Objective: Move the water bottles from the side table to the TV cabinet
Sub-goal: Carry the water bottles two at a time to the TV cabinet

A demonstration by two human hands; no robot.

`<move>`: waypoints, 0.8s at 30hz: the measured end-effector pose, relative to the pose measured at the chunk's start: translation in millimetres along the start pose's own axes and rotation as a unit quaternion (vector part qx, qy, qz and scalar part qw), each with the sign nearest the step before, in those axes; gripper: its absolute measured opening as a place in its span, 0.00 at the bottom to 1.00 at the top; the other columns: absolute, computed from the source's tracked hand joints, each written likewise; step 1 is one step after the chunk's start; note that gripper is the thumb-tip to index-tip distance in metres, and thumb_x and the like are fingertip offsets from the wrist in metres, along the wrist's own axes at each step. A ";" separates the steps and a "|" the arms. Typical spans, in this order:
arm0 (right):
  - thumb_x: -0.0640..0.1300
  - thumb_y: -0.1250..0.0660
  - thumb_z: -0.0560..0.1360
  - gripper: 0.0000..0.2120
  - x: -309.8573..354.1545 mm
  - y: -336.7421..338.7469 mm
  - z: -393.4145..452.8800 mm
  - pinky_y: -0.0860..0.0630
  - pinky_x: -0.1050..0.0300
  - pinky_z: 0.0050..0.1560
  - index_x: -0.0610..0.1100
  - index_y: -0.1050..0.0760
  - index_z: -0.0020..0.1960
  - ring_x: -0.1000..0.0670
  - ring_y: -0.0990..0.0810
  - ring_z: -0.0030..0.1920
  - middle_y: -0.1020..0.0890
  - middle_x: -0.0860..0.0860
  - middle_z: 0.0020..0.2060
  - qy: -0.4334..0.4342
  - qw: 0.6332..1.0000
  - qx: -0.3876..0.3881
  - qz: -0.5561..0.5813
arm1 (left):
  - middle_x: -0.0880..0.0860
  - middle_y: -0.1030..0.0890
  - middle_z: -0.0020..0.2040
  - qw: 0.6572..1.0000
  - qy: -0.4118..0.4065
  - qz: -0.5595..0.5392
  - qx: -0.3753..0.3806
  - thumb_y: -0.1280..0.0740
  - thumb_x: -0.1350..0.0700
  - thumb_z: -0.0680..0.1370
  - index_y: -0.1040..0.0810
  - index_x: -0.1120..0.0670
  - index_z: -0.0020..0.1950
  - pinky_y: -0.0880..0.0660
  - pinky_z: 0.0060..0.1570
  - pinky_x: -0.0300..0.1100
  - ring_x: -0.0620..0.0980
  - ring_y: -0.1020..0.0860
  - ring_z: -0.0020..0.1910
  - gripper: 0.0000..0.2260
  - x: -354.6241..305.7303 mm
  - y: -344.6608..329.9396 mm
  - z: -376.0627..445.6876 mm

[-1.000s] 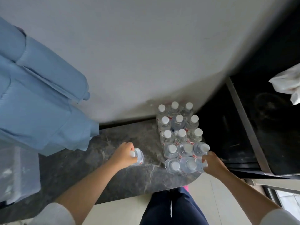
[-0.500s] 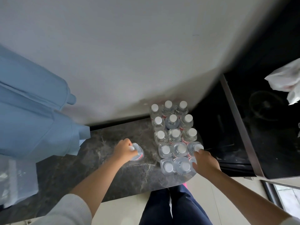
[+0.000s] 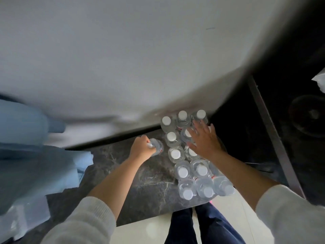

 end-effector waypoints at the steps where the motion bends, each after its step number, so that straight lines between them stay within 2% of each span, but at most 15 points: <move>1: 0.57 0.47 0.78 0.29 0.2 0.8 6.0 0.58 0.39 0.74 0.51 0.50 0.76 0.43 0.60 0.77 0.56 0.47 0.77 0.001 1.000 0.000 0.003 | 0.54 0.27 0.39 1.000 -0.003 0.000 0.002 0.36 0.63 0.71 0.32 0.57 0.37 0.35 0.31 0.40 0.55 0.27 0.39 0.06 -2.9 1.8 5.5; 3: 0.57 0.50 0.79 0.28 -0.1 0.3 14.3 0.61 0.38 0.74 0.53 0.53 0.76 0.43 0.62 0.77 0.59 0.47 0.77 0.003 1.000 0.010 0.003 | 0.57 0.26 0.41 1.000 -0.008 0.007 0.012 0.35 0.63 0.70 0.34 0.56 0.35 0.35 0.30 0.42 0.57 0.26 0.39 0.08 -7.3 3.0 17.6; 4: 0.57 0.51 0.79 0.28 -0.8 -1.0 16.7 0.62 0.38 0.74 0.53 0.55 0.76 0.43 0.63 0.77 0.60 0.47 0.77 0.003 1.000 0.020 0.000 | 0.57 0.27 0.38 1.000 -0.012 0.016 0.016 0.35 0.63 0.70 0.36 0.54 0.31 0.34 0.30 0.44 0.60 0.25 0.38 0.12 -9.0 2.7 23.7; 5: 0.57 0.52 0.80 0.28 -1.4 -2.8 18.1 0.62 0.38 0.74 0.53 0.56 0.76 0.43 0.64 0.76 0.61 0.48 0.77 0.005 1.000 0.029 -0.006 | 0.56 0.30 0.34 0.999 -0.012 0.024 0.022 0.35 0.63 0.70 0.37 0.53 0.30 0.34 0.30 0.46 0.61 0.22 0.46 0.13 -11.6 2.9 28.5; 6: 0.57 0.53 0.80 0.28 -2.4 -5.1 19.1 0.63 0.37 0.74 0.53 0.57 0.76 0.43 0.64 0.76 0.62 0.48 0.77 0.007 0.999 0.036 -0.012 | 0.55 0.31 0.34 0.999 -0.012 0.025 0.026 0.35 0.64 0.70 0.35 0.54 0.31 0.34 0.31 0.44 0.56 0.23 0.52 0.12 -14.2 3.6 32.3; 7: 0.58 0.54 0.80 0.28 -3.0 -6.8 19.1 0.63 0.37 0.73 0.53 0.58 0.76 0.43 0.65 0.76 0.63 0.48 0.77 0.010 0.999 0.039 -0.017 | 0.56 0.30 0.36 0.999 -0.010 0.021 0.025 0.35 0.64 0.70 0.31 0.56 0.35 0.35 0.33 0.43 0.44 0.40 0.42 0.07 -16.3 4.7 35.8; 8: 0.58 0.54 0.80 0.28 -4.1 -8.3 20.1 0.63 0.37 0.73 0.54 0.59 0.76 0.44 0.65 0.76 0.63 0.48 0.76 0.014 0.999 0.041 -0.019 | 0.58 0.27 0.41 0.999 -0.012 0.020 0.026 0.35 0.64 0.71 0.27 0.57 0.41 0.34 0.36 0.42 0.60 0.25 0.40 0.03 -18.2 6.2 39.7; 10: 0.59 0.54 0.79 0.28 -5.8 -11.0 22.2 0.62 0.36 0.73 0.54 0.60 0.76 0.45 0.65 0.76 0.63 0.48 0.76 0.017 0.999 0.040 -0.020 | 0.60 0.23 0.51 0.999 -0.015 0.025 0.025 0.34 0.62 0.72 0.25 0.61 0.51 0.33 0.40 0.41 0.59 0.23 0.48 0.08 -20.5 7.8 48.7; 12: 0.59 0.53 0.79 0.29 -6.1 -12.4 22.9 0.62 0.35 0.73 0.53 0.60 0.76 0.44 0.64 0.76 0.63 0.48 0.77 0.023 0.999 0.041 -0.023 | 0.61 0.23 0.55 0.999 -0.022 0.030 0.024 0.34 0.62 0.72 0.25 0.63 0.53 0.32 0.41 0.41 0.59 0.23 0.51 0.10 -22.4 9.2 55.3; 20: 0.59 0.51 0.79 0.30 -7.0 -13.8 22.2 0.63 0.36 0.73 0.53 0.59 0.76 0.46 0.63 0.77 0.61 0.49 0.77 0.028 0.999 0.043 -0.016 | 0.62 0.23 0.56 0.997 -0.034 0.055 0.031 0.34 0.61 0.74 0.25 0.64 0.55 0.32 0.41 0.41 0.58 0.24 0.49 0.11 -28.1 8.2 73.4; 24: 0.58 0.50 0.79 0.30 -7.9 -14.8 21.7 0.64 0.36 0.73 0.52 0.57 0.76 0.46 0.62 0.77 0.58 0.49 0.77 0.031 0.999 0.036 -0.006 | 0.62 0.22 0.55 0.998 -0.036 0.048 0.023 0.34 0.62 0.73 0.25 0.64 0.55 0.33 0.40 0.41 0.54 0.27 0.44 0.12 -30.6 8.7 79.2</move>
Point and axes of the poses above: each hand's wrist, its own z-axis towards the middle knuckle, its own y-axis out of the back of the hand, x = y × z, the point moved 1 cm from there along z, towards the middle knuckle
